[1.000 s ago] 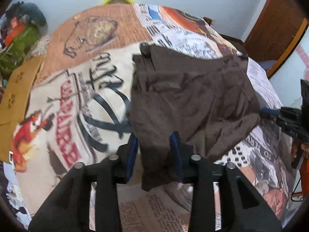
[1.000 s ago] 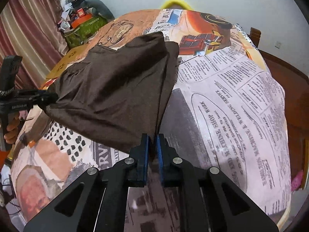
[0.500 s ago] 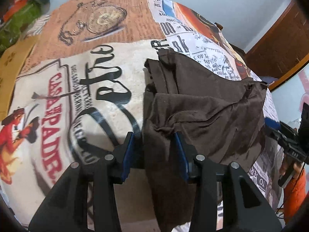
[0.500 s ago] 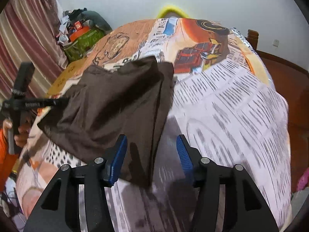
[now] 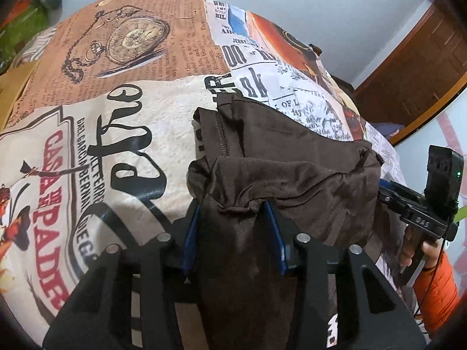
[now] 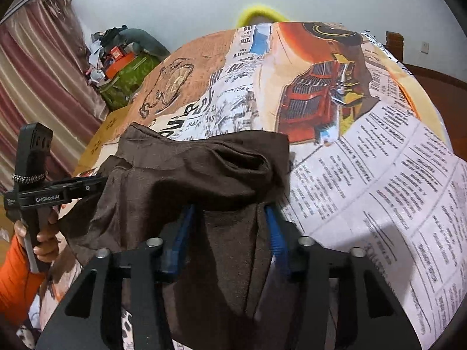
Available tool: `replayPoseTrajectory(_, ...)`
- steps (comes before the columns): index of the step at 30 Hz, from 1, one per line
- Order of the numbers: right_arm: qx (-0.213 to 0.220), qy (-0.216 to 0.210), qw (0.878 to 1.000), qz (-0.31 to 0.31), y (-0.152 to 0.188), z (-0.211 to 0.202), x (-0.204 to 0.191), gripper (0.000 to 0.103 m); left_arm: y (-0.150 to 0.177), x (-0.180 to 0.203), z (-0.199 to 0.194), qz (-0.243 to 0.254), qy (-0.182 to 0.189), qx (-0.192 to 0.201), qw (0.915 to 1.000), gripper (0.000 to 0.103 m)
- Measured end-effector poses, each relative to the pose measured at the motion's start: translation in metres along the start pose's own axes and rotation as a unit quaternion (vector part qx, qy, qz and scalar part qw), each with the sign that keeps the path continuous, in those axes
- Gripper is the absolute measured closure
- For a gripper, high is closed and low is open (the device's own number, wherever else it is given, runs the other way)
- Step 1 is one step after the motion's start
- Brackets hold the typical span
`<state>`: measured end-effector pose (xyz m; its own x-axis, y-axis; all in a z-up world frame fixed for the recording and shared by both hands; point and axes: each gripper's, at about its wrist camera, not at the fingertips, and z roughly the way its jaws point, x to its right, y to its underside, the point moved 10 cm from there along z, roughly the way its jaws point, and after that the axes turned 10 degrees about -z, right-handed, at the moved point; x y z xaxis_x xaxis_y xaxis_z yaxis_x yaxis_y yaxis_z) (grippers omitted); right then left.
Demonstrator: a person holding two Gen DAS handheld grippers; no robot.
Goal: Fold small clothes
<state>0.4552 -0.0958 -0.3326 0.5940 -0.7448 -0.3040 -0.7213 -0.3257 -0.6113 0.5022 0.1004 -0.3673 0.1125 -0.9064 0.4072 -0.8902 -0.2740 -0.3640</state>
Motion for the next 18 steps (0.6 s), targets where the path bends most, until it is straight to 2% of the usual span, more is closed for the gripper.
replayPoseTrajectory(1,0.0,0.001,1.0,0.001,0.0,0.001,0.0,0.079,0.0,0.001,0.0,-0.001,0.005,0.0,1.0,0.069)
replayPoseTrajectory(3,-0.004,-0.006,1.0,0.005,-0.001,0.002,-0.001,0.087,-0.001,0.002,0.001,-0.006,0.008,0.001,1.0,0.082)
replayPoseTrajectory(5,-0.003,-0.009,1.0,0.008,-0.002,0.002,-0.002,0.089,-0.002,0.003,-0.001,-0.007,0.009,0.005,0.9999,0.09)
replayPoseTrajectory(8,0.002,-0.001,1.0,-0.005,-0.003,-0.005,-0.008,0.09,-0.004,0.005,-0.011,-0.004,-0.002,0.019,0.9998,0.096)
replayPoseTrajectory(13,0.024,0.003,0.999,-0.023,-0.014,-0.03,-0.022,0.091,-0.007,0.01,-0.043,-0.005,0.003,0.048,0.9988,0.097)
replayPoseTrajectory(18,0.045,0.003,0.998,-0.048,-0.031,-0.055,-0.047,0.091,-0.009,0.016,-0.091,0.004,0.001,0.089,0.996,0.097)
